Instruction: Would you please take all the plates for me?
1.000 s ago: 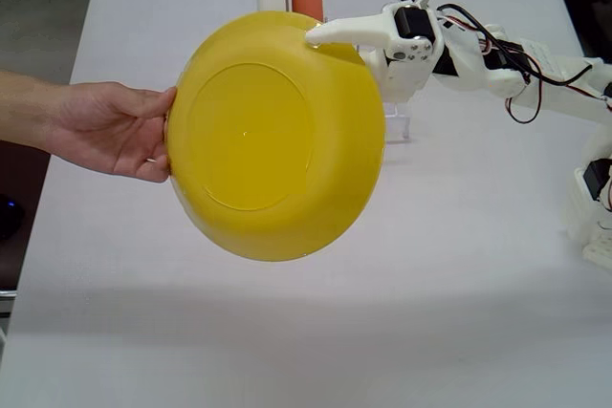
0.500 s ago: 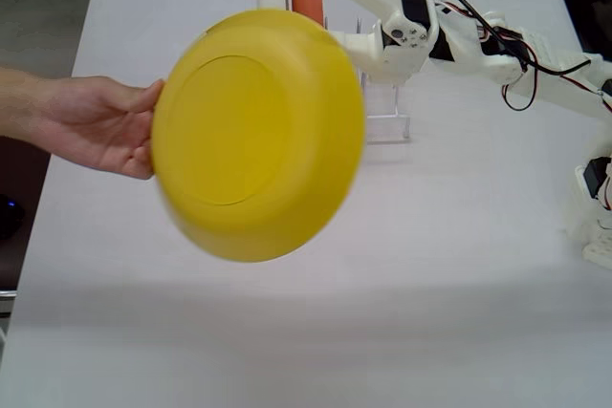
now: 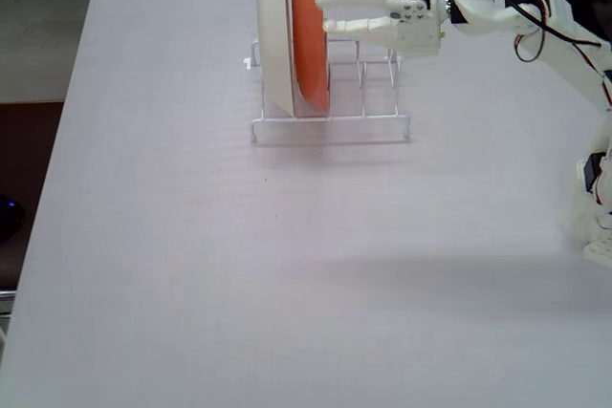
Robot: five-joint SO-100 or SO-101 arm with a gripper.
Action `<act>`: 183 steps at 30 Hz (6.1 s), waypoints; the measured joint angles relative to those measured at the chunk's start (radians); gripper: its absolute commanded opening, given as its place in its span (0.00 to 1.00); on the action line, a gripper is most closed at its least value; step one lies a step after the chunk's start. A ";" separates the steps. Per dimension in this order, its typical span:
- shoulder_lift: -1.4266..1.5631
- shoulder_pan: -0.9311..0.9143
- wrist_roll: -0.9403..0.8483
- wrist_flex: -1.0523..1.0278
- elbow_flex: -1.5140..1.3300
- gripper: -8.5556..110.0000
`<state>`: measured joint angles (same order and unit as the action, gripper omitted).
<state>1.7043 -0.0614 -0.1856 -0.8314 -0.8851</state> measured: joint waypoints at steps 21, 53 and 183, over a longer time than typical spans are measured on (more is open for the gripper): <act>-0.124 -0.325 -0.433 -0.301 0.044 0.35; -0.630 -0.414 -0.606 -0.130 0.479 0.26; -0.054 -0.086 -0.330 0.069 0.143 0.07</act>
<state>1.6506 -0.1473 -0.5154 -0.7624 -0.7424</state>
